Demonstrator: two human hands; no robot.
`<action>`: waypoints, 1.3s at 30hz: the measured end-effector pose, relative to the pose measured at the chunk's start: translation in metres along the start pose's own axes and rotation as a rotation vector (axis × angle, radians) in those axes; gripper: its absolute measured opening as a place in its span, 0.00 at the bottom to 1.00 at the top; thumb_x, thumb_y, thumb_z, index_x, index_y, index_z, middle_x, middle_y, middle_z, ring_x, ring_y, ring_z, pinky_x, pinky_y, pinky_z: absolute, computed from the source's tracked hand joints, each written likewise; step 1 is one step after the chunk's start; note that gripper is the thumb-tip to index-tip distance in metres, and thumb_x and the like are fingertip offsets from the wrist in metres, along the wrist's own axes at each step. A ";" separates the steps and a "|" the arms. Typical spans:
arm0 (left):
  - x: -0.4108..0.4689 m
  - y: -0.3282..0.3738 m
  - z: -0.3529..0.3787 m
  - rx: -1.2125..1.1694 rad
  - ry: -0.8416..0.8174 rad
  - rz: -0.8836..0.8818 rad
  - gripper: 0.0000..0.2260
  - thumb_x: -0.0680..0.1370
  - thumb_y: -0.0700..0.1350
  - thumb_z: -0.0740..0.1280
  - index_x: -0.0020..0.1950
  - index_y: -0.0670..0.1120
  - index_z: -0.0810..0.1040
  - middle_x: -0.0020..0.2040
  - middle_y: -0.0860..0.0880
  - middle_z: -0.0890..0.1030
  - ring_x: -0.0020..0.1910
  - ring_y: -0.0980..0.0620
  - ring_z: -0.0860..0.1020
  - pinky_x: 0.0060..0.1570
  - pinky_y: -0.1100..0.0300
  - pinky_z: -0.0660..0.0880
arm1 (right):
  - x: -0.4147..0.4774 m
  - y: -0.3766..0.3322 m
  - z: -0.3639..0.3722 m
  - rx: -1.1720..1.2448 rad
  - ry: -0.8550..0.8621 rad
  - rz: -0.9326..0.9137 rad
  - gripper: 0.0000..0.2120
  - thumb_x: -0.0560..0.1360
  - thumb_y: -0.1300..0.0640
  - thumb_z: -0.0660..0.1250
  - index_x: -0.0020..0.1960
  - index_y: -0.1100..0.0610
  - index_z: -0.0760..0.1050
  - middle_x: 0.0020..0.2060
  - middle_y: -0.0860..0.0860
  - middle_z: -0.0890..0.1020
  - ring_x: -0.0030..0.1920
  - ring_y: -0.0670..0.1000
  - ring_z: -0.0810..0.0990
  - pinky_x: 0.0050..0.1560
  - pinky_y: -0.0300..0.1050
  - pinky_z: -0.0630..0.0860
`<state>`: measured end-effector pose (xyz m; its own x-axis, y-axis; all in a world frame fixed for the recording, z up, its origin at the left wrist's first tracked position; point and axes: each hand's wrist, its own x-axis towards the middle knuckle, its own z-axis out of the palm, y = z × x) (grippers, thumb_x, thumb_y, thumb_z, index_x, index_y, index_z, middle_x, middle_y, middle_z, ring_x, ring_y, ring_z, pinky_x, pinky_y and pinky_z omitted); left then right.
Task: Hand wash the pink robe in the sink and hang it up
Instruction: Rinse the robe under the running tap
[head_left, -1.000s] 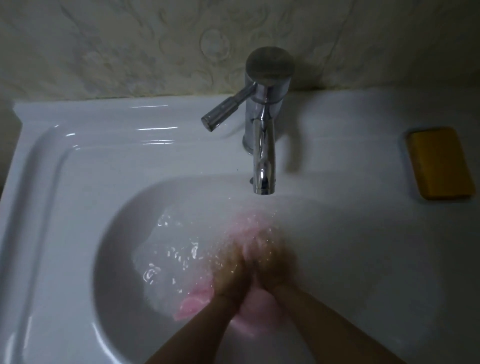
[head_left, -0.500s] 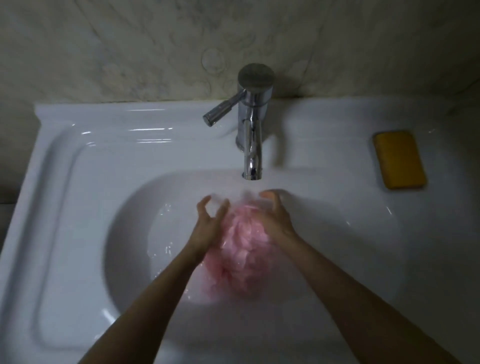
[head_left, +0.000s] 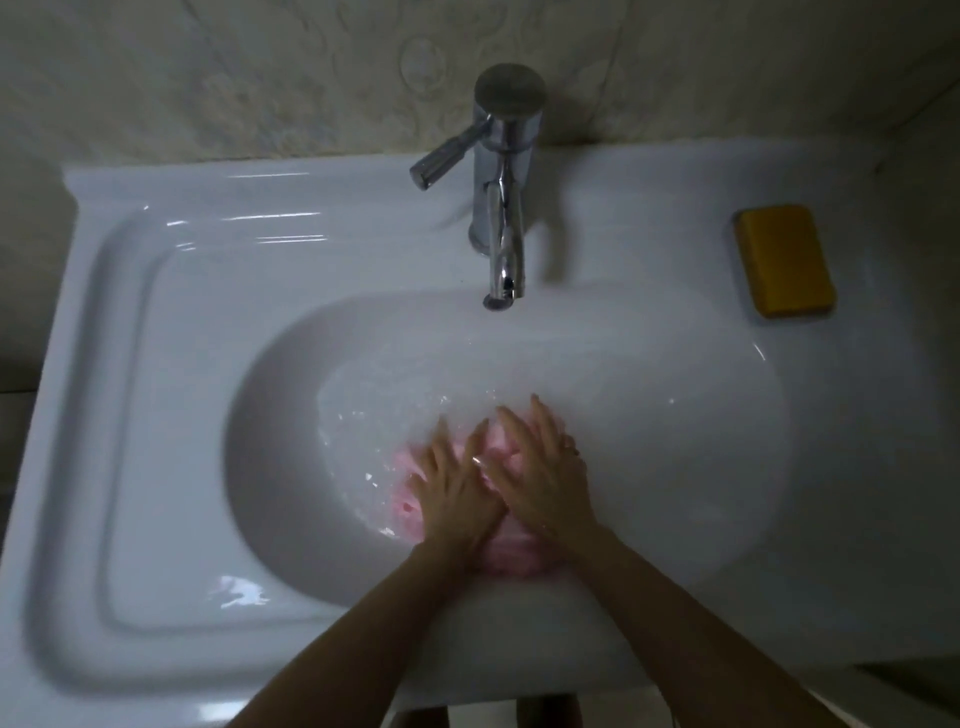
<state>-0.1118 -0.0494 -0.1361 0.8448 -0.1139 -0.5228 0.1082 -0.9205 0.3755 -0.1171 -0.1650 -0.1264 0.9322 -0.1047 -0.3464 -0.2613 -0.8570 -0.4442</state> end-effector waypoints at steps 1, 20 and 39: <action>0.001 0.000 0.006 0.041 0.017 0.003 0.32 0.72 0.65 0.47 0.74 0.55 0.61 0.76 0.42 0.55 0.73 0.37 0.57 0.63 0.36 0.62 | -0.001 0.002 0.007 -0.039 0.021 -0.012 0.32 0.70 0.31 0.50 0.70 0.42 0.66 0.72 0.54 0.64 0.64 0.62 0.71 0.58 0.58 0.71; 0.035 0.007 0.011 -0.371 0.083 -0.039 0.17 0.79 0.46 0.55 0.66 0.42 0.69 0.64 0.42 0.73 0.65 0.39 0.71 0.64 0.59 0.69 | 0.049 0.003 0.031 0.087 0.279 -0.159 0.20 0.77 0.49 0.58 0.40 0.62 0.79 0.30 0.57 0.81 0.33 0.57 0.79 0.36 0.45 0.72; 0.042 -0.005 -0.073 -0.704 -0.090 -0.084 0.29 0.72 0.67 0.61 0.67 0.53 0.66 0.50 0.46 0.79 0.44 0.48 0.77 0.50 0.54 0.73 | 0.049 0.000 -0.046 0.521 -0.079 0.198 0.07 0.76 0.50 0.64 0.43 0.51 0.77 0.41 0.50 0.81 0.47 0.53 0.79 0.49 0.47 0.73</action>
<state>-0.0385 -0.0220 -0.1045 0.7752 -0.1117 -0.6217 0.5096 -0.4709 0.7201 -0.0600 -0.1930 -0.1053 0.8362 -0.1832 -0.5169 -0.5376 -0.4600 -0.7067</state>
